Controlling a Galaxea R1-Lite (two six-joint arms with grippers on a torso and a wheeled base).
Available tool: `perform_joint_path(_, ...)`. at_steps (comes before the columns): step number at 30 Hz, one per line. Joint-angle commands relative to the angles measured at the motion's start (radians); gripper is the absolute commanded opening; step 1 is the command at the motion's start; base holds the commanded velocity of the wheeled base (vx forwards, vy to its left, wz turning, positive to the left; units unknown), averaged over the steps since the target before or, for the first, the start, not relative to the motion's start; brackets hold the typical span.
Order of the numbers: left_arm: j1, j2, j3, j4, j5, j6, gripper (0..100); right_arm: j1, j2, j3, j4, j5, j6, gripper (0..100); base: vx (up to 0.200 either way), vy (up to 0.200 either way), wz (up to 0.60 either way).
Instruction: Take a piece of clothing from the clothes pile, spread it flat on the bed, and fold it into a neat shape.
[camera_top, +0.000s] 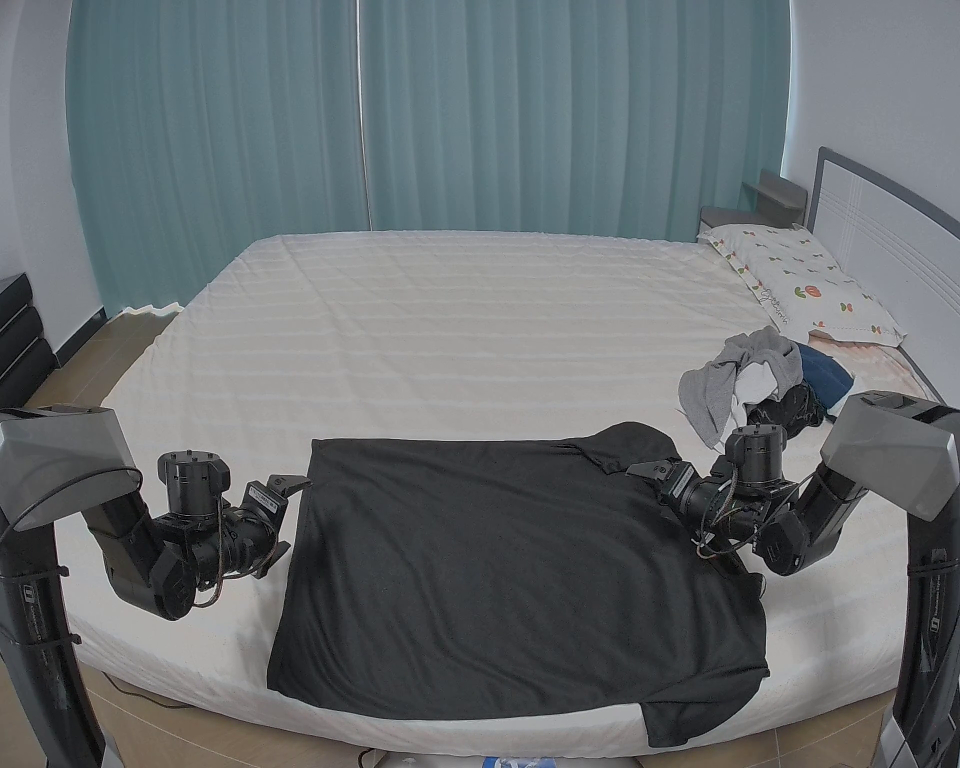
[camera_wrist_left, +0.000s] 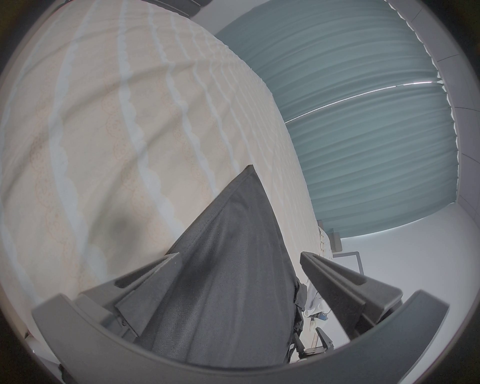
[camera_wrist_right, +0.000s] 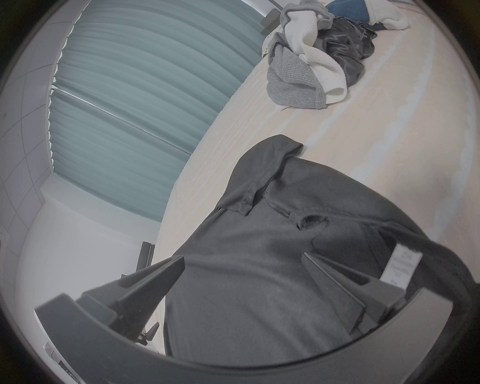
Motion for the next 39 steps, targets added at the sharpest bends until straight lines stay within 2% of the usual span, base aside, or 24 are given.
perform_joint_path(1,-0.005,0.005,0.001,0.0,0.003,0.0,100,0.002,0.073,-0.056,0.01,-0.025,0.0,100,0.0,0.0,0.0)
perform_joint_path(8,-0.012,0.012,0.002,-0.013,0.021,0.0,100,-0.071,0.13,-0.164,-0.019,-0.168,0.007,100,0.0,0.0,0.0)
perform_joint_path(15,-0.015,0.027,0.011,-0.056,0.037,0.001,100,-0.125,0.147,-0.158,-0.101,-0.173,0.047,100,0.0,0.0,0.0)
perform_joint_path(24,-0.015,0.031,0.01,-0.056,0.037,0.001,100,-0.134,0.112,-0.128,-0.116,-0.165,0.058,100,0.0,0.0,0.0)
perform_joint_path(26,-0.015,0.031,0.01,-0.056,0.037,0.001,100,-0.177,0.112,-0.128,-0.156,-0.162,0.058,100,0.0,0.0,0.0)
perform_joint_path(28,-0.015,0.033,0.01,-0.056,0.037,0.001,100,-0.188,0.115,-0.128,-0.157,-0.16,0.058,100,0.0,0.0,0.0)
perform_joint_path(36,-0.015,0.033,0.01,-0.056,0.037,0.001,100,-0.222,0.11,-0.105,-0.186,-0.137,0.059,100,0.0,0.0,0.0)
perform_joint_path(39,-0.015,0.033,0.008,-0.057,0.037,0.001,100,-0.222,0.096,-0.061,-0.225,-0.099,0.059,100,0.0,0.0,0.0)
